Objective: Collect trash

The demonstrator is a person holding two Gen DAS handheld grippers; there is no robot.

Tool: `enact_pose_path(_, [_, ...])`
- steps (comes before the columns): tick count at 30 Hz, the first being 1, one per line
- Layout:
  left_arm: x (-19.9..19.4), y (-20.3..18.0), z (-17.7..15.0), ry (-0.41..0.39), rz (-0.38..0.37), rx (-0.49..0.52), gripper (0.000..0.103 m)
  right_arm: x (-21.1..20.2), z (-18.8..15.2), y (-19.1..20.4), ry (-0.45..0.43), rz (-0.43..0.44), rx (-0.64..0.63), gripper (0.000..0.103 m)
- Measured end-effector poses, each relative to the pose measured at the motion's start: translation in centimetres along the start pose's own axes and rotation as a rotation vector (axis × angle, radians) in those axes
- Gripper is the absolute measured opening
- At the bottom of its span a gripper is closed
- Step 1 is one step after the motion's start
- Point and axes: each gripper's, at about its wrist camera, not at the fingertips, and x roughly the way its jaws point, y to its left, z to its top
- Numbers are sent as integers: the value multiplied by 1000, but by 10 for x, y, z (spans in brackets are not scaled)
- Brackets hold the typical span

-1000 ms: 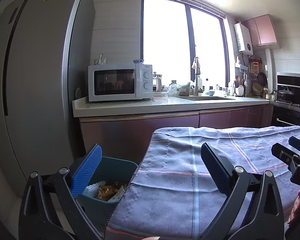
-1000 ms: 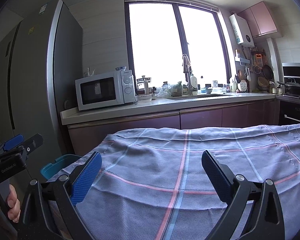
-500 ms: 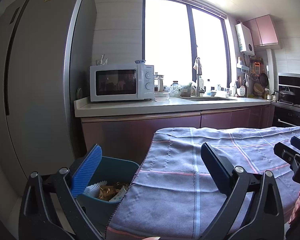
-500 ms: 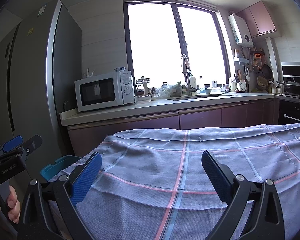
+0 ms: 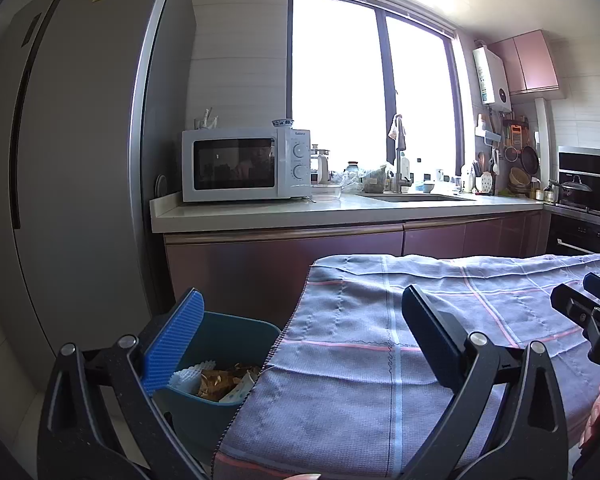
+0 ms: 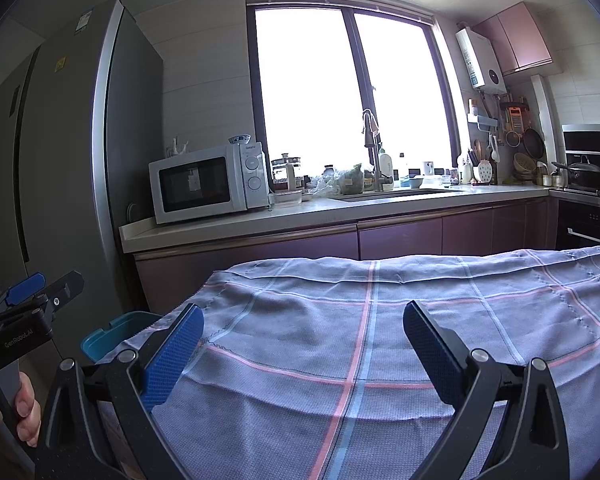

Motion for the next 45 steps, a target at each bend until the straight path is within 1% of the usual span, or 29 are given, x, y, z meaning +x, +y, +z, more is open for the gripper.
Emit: enact_pose_path(45, [9,-5,-1,5,-13,10,97,1,4,1,-8,-5,8,97])
